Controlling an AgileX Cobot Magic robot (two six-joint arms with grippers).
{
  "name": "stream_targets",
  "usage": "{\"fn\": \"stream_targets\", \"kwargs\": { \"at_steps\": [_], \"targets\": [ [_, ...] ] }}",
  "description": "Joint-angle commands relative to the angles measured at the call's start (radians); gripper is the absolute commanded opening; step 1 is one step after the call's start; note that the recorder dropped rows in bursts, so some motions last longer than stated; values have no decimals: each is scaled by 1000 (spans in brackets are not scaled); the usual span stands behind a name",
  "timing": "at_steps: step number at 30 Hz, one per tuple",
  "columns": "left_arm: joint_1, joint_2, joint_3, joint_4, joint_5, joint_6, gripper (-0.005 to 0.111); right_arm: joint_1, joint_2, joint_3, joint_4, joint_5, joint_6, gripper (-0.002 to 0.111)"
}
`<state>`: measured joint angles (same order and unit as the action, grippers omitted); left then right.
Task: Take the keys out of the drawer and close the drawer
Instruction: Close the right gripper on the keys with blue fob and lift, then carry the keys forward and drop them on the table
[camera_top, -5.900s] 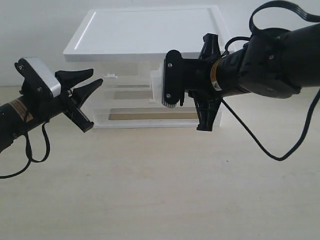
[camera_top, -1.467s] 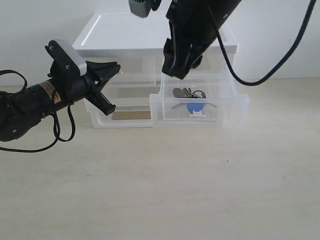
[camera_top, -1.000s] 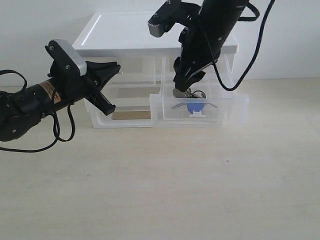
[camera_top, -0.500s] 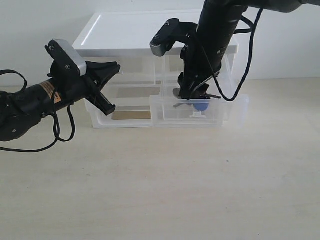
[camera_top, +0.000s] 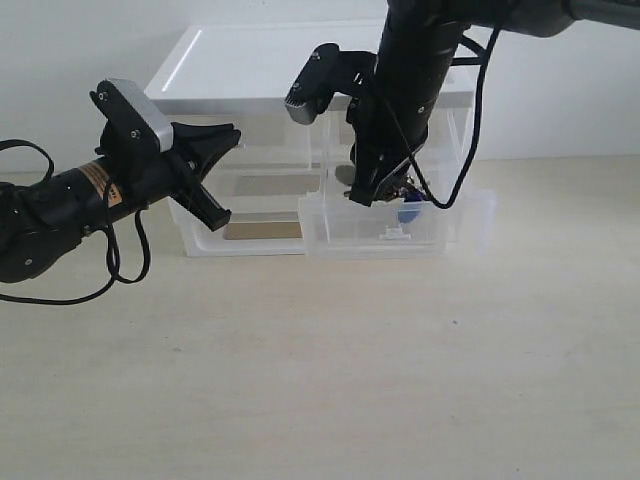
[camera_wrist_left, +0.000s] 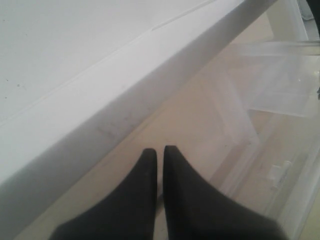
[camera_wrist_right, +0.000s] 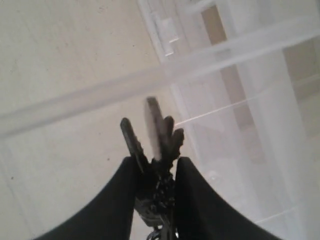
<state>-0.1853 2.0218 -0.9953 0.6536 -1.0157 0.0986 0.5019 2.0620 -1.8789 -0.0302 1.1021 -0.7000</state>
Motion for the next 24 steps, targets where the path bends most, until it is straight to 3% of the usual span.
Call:
{"fn": "stream_targets", "kwargs": {
  "at_steps": [1,24],
  "targets": [
    [11,15,-6,-66,126,-3,4,1,6,12,-42,-21,-15,0],
    [11,15,-6,-66,126,-3,4,20,-192,12,17,4,-82,0]
  ]
}}
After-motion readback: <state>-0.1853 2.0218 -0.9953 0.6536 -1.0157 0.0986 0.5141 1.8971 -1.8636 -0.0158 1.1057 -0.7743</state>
